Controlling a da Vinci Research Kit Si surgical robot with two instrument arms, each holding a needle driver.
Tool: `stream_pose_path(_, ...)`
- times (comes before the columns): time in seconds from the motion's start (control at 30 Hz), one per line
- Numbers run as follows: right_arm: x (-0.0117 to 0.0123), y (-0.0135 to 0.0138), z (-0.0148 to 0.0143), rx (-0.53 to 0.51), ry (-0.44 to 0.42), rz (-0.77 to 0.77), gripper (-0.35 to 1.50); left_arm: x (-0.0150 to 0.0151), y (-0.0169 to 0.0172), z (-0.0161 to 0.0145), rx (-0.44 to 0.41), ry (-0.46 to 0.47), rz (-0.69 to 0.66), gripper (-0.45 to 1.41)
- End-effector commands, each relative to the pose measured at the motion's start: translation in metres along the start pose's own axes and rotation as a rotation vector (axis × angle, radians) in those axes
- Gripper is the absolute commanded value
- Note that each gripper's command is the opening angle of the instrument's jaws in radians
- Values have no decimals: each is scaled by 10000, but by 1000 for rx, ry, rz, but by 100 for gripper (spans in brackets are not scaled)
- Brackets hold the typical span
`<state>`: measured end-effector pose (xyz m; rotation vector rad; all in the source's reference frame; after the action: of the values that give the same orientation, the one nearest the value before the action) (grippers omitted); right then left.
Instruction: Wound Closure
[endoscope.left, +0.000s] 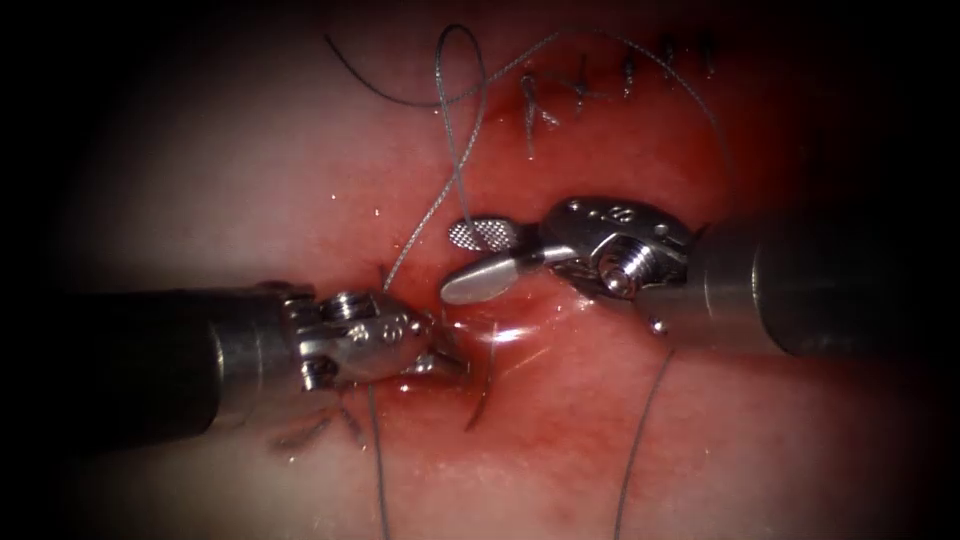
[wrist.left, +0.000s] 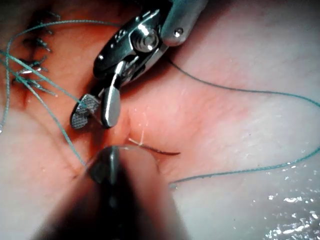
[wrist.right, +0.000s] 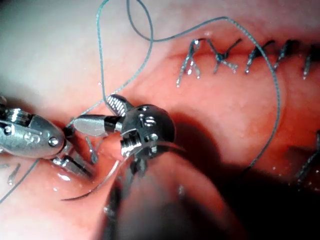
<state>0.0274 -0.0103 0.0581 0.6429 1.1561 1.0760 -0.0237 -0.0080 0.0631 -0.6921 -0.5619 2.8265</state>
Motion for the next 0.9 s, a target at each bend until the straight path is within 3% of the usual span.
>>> stream_pose_path(0.03,4,13,1,-2,36,5,135,4,2,8,11,56,24,9)
stream_pose_path(0.13,11,25,-10,-5,58,8,137,8,11,12,60,177,72,7)
stream_pose_path(0.27,15,37,-25,-18,100,11,137,9,20,15,108,270,175,6)
stream_pose_path(0.5,13,44,-45,-22,114,12,130,21,14,9,200,393,283,26)
stream_pose_path(0.67,10,49,-46,-22,115,6,128,35,21,4,167,507,340,27)
stream_pose_path(0.9,3,56,-43,-26,120,-7,128,49,31,4,136,550,425,39)
